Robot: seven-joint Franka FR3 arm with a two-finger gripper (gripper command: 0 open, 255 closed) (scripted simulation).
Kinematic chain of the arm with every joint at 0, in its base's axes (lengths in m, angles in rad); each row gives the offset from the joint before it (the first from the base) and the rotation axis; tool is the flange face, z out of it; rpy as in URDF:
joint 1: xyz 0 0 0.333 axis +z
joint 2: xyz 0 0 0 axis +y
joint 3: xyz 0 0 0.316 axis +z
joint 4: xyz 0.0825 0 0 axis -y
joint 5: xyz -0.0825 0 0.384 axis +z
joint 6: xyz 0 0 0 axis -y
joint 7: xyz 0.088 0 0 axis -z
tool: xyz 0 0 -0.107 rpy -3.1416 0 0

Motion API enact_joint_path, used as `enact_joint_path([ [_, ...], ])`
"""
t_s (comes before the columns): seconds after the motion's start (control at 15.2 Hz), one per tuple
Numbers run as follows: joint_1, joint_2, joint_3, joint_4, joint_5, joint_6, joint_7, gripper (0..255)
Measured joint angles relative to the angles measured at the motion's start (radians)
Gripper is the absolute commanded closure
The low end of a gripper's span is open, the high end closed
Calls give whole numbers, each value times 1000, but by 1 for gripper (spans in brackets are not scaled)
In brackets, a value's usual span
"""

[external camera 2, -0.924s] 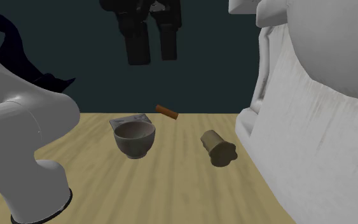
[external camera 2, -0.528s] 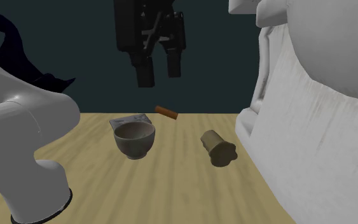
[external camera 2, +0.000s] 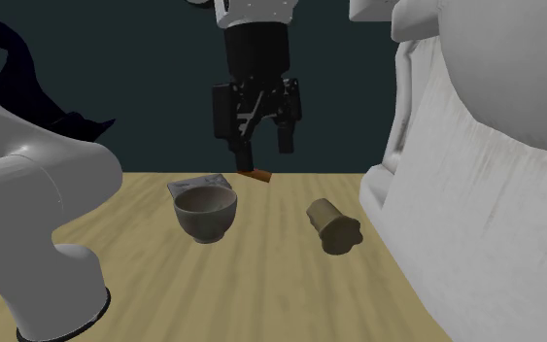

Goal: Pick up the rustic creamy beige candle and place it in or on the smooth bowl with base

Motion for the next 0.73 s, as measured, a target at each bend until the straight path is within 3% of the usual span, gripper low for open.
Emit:
enact_joint_path([
  [0.46,-11,74,226,-48,137,168,302,0],
  [0.73,-52,176,370,-28,187,282,476,0],
])
